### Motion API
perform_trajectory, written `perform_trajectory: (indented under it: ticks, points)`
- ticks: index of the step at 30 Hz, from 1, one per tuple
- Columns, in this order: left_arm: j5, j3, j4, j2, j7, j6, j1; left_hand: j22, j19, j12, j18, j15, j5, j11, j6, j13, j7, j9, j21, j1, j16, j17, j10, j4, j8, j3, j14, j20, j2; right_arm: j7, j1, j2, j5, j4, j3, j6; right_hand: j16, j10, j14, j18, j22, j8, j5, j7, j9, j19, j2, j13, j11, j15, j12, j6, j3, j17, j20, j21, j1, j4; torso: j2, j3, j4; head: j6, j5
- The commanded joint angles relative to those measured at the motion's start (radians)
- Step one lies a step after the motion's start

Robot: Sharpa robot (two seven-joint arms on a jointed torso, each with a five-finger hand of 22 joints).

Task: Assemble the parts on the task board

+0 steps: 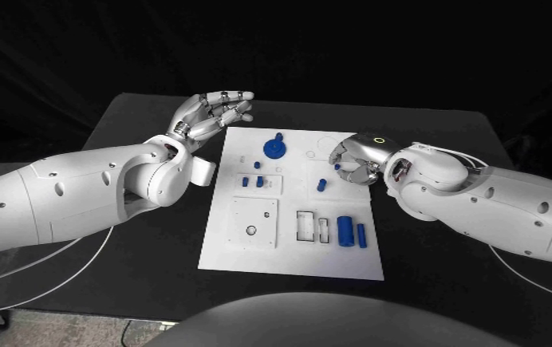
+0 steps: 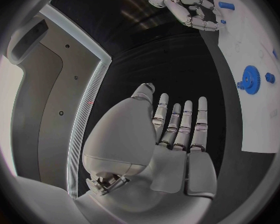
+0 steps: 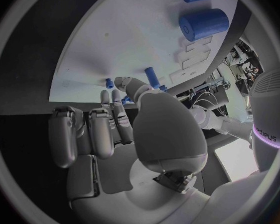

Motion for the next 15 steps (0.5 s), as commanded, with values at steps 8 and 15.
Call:
perform_trajectory:
  ticks: [8,15]
  points:
    - [0.013,0.000,-0.008,0.010,0.010,0.041,0.001,-0.006,0.026,0.018,0.021,0.004,0.014,0.011,0.001,-0.020,0.013,-0.012,-0.004,0.028,0.014,-0.013,0.003,0.000,0.008,-0.013,0.021,0.001,0.007,-0.005,-0.008,0.011,-0.037,-0.026,0.000,-0.026,0.004,0.023,0.037,0.004,0.207,0.009,-0.052,-0.005,-0.002,0.003,0.012,-0.008,-0.008,-0.003,0.018,0.035,0.003,0.125,-0.002,-0.002,0.006,0.009,0.000,-0.0004,0.0024,0.000,-0.004]
    - [0.013,0.000,-0.014,0.013,0.011,0.041,0.000,-0.007,0.033,0.025,0.023,0.003,0.019,0.014,0.004,-0.028,0.015,-0.017,-0.004,0.036,0.019,-0.019,0.007,0.001,0.012,-0.016,0.027,0.001,0.009,-0.003,-0.012,0.020,-0.031,-0.039,0.000,-0.020,0.006,0.038,0.038,0.004,0.207,0.001,-0.106,-0.003,-0.010,0.004,0.018,-0.017,-0.008,0.002,0.031,0.042,-0.004,0.123,0.002,0.000,0.004,0.018,0.000,-0.0011,0.0019,0.000,-0.004]
